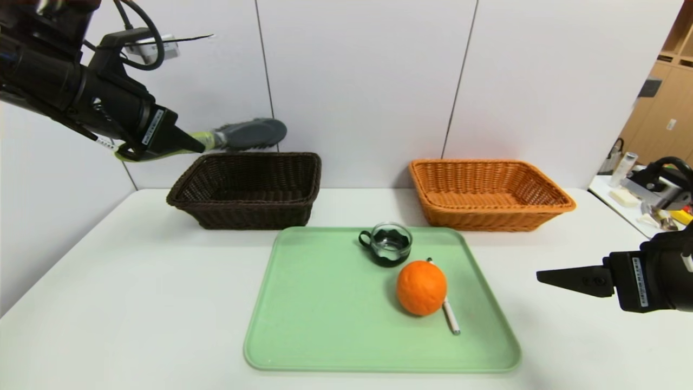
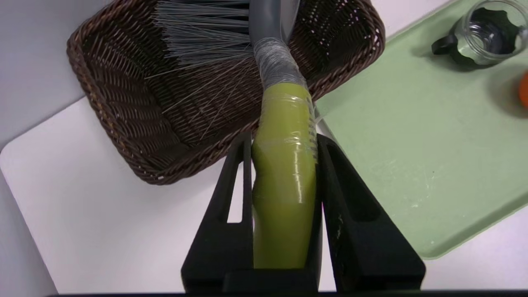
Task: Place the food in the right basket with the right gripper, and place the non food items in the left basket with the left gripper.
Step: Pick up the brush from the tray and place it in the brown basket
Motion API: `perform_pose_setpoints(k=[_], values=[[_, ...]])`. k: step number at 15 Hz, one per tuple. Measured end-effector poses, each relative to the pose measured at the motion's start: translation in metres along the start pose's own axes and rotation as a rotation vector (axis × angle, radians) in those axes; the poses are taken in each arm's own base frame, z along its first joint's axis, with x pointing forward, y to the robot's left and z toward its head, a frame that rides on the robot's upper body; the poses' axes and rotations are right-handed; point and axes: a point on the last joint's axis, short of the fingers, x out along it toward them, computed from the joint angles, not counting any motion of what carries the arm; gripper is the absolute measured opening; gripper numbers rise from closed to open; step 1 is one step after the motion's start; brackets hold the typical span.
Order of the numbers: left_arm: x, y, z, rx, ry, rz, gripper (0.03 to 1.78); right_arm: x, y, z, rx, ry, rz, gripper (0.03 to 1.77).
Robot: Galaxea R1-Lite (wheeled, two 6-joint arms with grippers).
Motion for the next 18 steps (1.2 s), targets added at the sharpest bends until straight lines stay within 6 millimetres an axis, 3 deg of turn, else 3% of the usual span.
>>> perform_pose_setpoints(k=[5, 12, 18], values=[[0.011, 0.03, -0.015, 0.108, -0.055, -0.159, 0.5, 0.0, -0.002, 0.0, 0.005, -0.001, -0.007, 1.7], [0.048, 0.049, -0.022, 0.127, -0.071, -0.22, 0.5, 0.0, -0.003, 0.0, 0.011, -0.004, -0.013, 1.7], [0.056, 0.057, -0.029, 0.177, -0.118, -0.311, 0.5, 0.001, -0.005, -0.001, 0.017, 0.004, -0.02, 1.7]])
